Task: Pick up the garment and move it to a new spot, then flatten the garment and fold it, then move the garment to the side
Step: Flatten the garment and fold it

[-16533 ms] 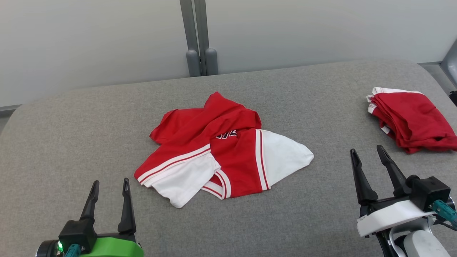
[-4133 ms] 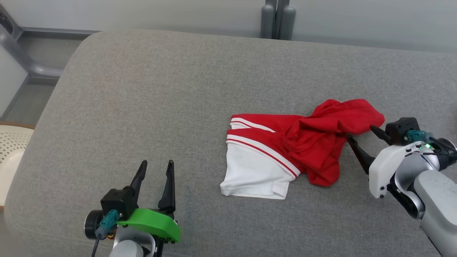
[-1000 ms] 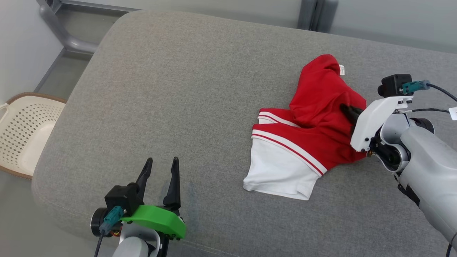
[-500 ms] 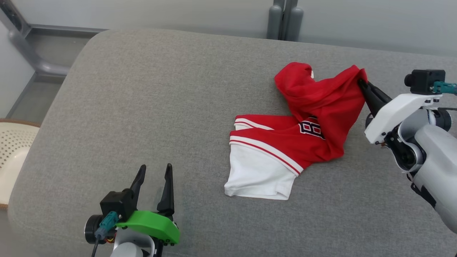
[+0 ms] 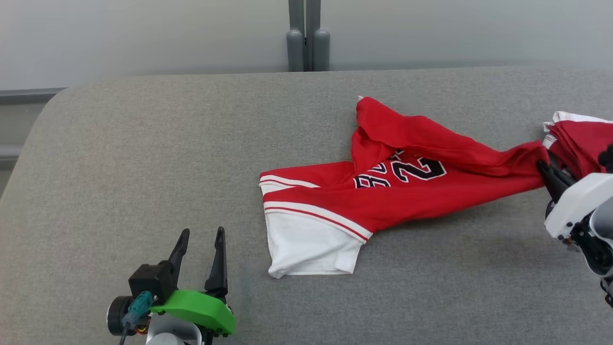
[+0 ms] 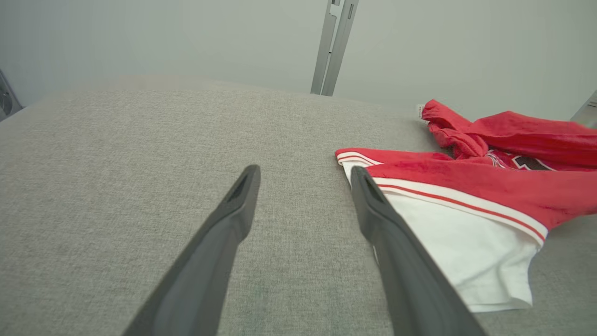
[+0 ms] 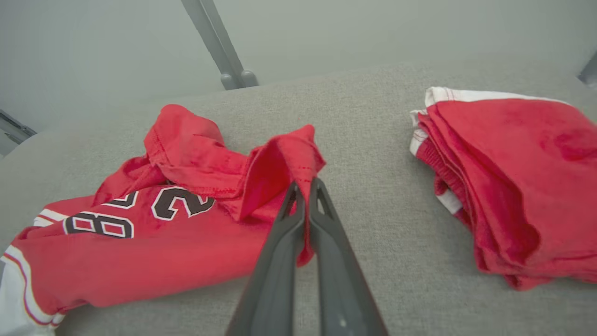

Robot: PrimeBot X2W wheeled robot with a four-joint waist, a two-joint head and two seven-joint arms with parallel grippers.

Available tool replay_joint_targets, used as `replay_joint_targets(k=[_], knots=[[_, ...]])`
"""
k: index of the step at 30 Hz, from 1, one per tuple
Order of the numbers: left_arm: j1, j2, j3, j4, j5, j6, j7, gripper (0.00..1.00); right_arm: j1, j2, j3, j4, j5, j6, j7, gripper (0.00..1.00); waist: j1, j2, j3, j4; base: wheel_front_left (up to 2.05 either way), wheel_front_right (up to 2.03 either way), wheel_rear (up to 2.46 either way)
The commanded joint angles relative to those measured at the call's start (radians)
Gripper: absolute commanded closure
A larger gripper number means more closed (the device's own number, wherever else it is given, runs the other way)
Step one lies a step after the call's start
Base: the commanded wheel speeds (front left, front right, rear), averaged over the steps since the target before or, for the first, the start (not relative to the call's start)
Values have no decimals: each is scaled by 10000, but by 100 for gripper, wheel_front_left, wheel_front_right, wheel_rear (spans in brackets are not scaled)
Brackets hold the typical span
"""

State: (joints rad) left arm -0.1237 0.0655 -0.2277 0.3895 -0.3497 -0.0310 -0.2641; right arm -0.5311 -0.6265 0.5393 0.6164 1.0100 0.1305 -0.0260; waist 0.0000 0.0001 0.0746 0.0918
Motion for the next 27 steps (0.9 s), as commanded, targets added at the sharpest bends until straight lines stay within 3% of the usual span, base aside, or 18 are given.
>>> replay_joint_targets(k=[1, 6, 7, 8, 9, 16, 20, 27], knots=[[55, 61, 11, -25, 136, -10, -1, 0, 436, 84, -239, -94, -41, 4, 151, 100, 0, -1, -82, -376, 0, 0, 0], [89, 59, 2, -41, 167, -7, -1, 0, 1585, 330, -1154, -219, -273, 4, 662, 100, 0, -1, -100, -492, 0, 0, 0], [95, 61, -5, -30, 172, -23, -1, 0, 1821, 424, -1362, -209, -406, 4, 739, 90, 0, -1, -107, -500, 0, 0, 0], [100, 65, -7, -19, 169, -37, -1, 0, 1991, 513, -1534, -200, -513, 4, 789, 62, 0, -1, -114, -500, 0, 0, 0], [101, 69, -16, -3, 166, -49, -1, 0, 2190, 627, -1733, -222, -671, 4, 837, 0, 0, -1, -121, -495, 0, 0, 0], [202, 136, 21, 70, 167, -51, -1, 0, 3011, 1139, -3454, -1101, -2245, 2, 13, 0, 0, -1, -281, -490, 0, 0, 0], [301, 183, 27, 21, 165, -3, -1, 0, 3509, 1615, -4378, -2394, -3695, 4, -498, 0, 0, -1, -411, -486, 0, 0, 0], [313, 208, -57, -67, 126, 43, 4, 0, 4626, 2570, -4939, -4386, -5437, 2, -112, 0, 0, -1, -422, -343, 0, 0, 0]])
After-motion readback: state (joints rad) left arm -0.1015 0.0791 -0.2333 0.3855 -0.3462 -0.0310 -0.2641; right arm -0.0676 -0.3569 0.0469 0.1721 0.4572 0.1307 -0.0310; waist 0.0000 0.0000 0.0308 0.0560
